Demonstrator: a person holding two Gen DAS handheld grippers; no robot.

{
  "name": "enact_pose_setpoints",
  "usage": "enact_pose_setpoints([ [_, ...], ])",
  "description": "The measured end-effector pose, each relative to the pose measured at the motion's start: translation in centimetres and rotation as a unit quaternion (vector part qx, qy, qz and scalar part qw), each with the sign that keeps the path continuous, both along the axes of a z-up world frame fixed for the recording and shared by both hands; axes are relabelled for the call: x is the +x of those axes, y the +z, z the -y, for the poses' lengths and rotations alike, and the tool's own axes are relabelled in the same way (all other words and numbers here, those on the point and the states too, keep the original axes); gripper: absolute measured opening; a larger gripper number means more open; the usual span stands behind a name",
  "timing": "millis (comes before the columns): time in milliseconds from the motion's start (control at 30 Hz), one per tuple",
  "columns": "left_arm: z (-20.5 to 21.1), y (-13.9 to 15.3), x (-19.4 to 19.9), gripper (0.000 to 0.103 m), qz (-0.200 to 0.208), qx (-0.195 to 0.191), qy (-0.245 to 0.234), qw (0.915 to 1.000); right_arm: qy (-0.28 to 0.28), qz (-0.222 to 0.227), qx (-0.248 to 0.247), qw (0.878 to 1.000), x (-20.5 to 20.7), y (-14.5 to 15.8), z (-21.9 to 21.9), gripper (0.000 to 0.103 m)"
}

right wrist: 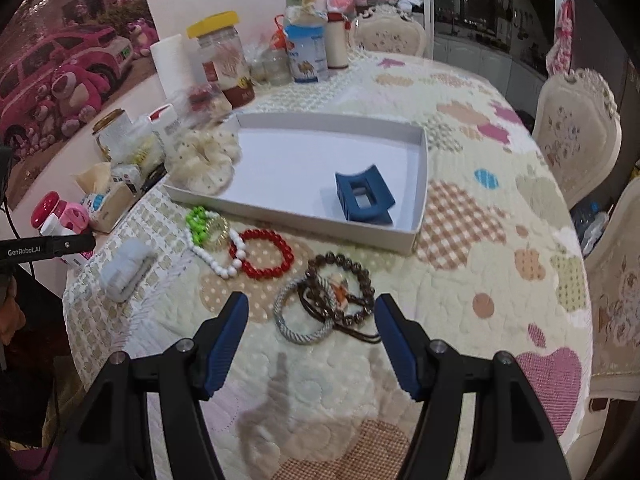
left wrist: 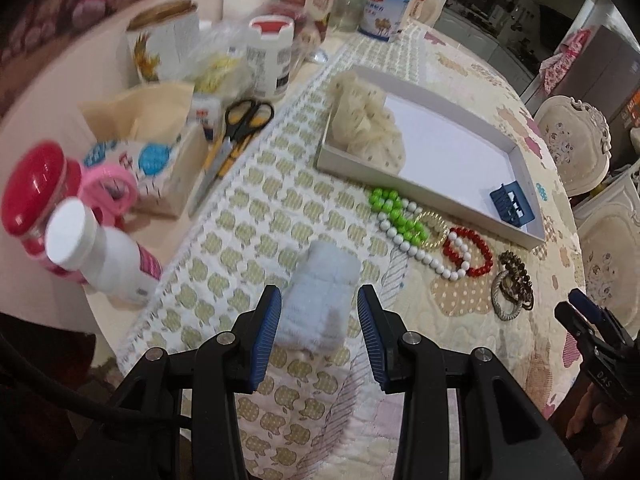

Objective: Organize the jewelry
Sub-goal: 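Grasp the light blue fabric tie with the left tool while the right reaches for the gold coil, then grasp the gold coil with the right tool while the left carries the blue tie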

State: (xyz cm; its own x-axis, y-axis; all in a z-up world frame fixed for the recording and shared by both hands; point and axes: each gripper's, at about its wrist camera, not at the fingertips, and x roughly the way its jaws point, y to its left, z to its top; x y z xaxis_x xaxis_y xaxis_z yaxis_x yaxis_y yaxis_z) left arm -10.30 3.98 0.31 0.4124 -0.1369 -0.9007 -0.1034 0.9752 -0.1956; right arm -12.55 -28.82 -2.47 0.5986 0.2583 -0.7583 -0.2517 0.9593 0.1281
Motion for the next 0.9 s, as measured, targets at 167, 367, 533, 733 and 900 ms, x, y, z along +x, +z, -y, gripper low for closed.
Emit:
enact_pose_setpoints([
  [167, -0.4, -1.4, -0.2, 0.039, -0.018, -0.027, -0.005, 0.9995, 0.023, -0.003, 0.022, 1.0, 1.1, -0.4, -1.2, 0.066],
  [367, 0.1, -2.6, 0.0, 0.045, -0.03, -0.031, -0.023, 0.9988, 0.065, -0.012, 0.019, 0.998, 4.1, -1.0, -5.0, 0.058],
  [533, 0.2, -3.3, 0.7, 0.046, -0.033, -0.018, -0.028, 0.9989, 0.093, -0.027, 0.016, 0.995, 6.9, -2.2, -8.1, 0.058],
  [733, 0.1, -4.3, 1.7, 0.046, -0.043, -0.012, -0.032, 0.9985, 0.11, -0.044, 0.008, 0.993, 9.4, -3.8, -10.5, 0.058],
  [900, 0.4, -5.0, 2.2, 0.046, -0.053, -0.017, -0.042, 0.9975, 0.119, -0.05, -0.006, 0.992, 10.8, -5.2, -11.7, 0.031],
])
